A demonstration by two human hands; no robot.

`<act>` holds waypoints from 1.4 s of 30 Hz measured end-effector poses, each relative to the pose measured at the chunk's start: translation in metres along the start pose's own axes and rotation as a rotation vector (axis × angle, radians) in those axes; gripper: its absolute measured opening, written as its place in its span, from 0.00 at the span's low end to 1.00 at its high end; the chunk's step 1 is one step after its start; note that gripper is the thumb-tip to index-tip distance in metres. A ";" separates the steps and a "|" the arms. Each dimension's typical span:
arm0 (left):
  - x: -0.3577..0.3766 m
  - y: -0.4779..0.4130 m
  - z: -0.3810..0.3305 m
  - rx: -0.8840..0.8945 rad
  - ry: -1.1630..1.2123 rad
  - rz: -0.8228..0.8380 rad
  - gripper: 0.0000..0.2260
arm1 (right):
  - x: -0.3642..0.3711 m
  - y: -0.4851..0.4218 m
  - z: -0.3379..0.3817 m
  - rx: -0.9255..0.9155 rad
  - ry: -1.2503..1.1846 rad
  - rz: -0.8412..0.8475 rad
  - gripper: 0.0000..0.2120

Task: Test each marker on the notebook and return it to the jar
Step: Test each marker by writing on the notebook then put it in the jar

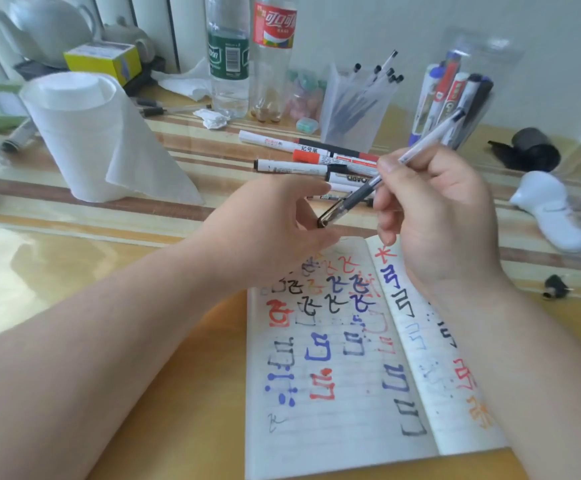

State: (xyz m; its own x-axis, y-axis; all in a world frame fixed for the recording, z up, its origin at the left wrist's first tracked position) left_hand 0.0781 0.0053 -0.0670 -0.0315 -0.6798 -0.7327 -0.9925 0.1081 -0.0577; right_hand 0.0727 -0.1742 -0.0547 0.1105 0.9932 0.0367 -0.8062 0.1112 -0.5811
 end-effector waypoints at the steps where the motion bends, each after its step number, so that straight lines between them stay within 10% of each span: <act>1: 0.000 0.000 0.001 -0.006 -0.002 0.016 0.29 | -0.003 -0.002 0.002 -0.035 0.050 -0.017 0.05; 26: 0.001 -0.002 0.005 -0.029 0.046 0.056 0.18 | 0.014 -0.169 -0.020 0.060 0.527 -0.155 0.17; 29: 0.002 -0.003 0.006 -0.038 0.034 0.040 0.16 | 0.007 -0.143 -0.017 0.035 0.693 -0.010 0.07; 34: 0.001 -0.004 0.007 -0.037 0.008 0.017 0.07 | 0.013 -0.090 -0.024 0.129 1.147 0.805 0.10; 42: -0.007 0.002 -0.001 -0.001 -0.015 0.027 0.04 | 0.023 -0.069 -0.024 0.102 1.363 0.977 0.06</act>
State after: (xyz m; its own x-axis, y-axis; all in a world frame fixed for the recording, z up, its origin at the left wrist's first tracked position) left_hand 0.0764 0.0097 -0.0612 -0.0567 -0.6659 -0.7439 -0.9914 0.1253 -0.0366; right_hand 0.1450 -0.1598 -0.0337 -0.0759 -0.0608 -0.9953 -0.8974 -0.4309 0.0947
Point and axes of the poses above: each hand's wrist, its own y-axis away from the middle knuckle, its own x-axis out of the palm, z = x × y, the point moved 3 cm from there along -y, towards the middle knuckle, and after that the axes turned 14 degrees about -x, right-handed, at the moved point
